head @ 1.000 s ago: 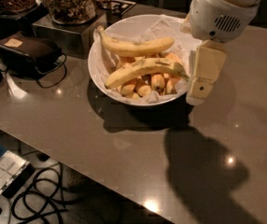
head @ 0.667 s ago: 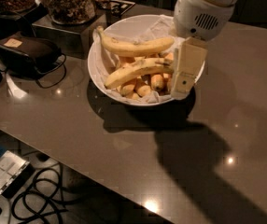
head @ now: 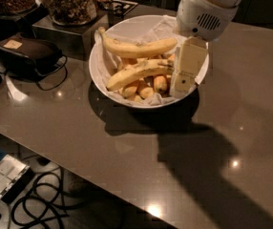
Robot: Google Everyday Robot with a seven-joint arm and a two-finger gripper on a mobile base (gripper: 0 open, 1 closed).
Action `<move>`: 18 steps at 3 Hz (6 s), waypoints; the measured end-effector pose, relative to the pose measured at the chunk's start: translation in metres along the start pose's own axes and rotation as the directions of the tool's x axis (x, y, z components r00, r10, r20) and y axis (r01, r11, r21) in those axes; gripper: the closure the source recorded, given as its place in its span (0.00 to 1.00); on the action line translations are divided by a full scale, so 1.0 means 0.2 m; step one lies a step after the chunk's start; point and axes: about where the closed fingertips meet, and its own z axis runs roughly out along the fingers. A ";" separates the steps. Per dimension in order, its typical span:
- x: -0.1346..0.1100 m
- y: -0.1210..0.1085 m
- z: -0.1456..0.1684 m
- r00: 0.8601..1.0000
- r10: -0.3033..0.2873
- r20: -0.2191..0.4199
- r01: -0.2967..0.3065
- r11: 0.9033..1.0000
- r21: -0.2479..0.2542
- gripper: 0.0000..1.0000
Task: Pick banana from white bowl
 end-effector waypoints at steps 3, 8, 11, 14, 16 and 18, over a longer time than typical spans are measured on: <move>-0.07 -0.11 0.06 0.997 0.076 -0.009 -0.076 0.997 0.017 0.41; -0.18 -0.11 0.11 0.997 0.073 0.000 -0.073 0.997 -0.031 0.37; -0.17 -0.16 0.10 0.998 0.061 -0.031 -0.060 0.998 0.009 0.33; -0.21 -0.18 0.23 0.997 0.061 -0.057 -0.064 0.997 -0.045 0.34; -0.20 -0.15 0.28 0.995 0.075 -0.063 -0.079 0.994 -0.071 0.35; -0.22 -0.14 0.31 0.995 0.068 -0.073 -0.074 0.994 -0.083 0.35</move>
Offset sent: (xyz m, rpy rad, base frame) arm 0.0251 0.0109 -0.0057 -0.0215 0.0142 -0.0940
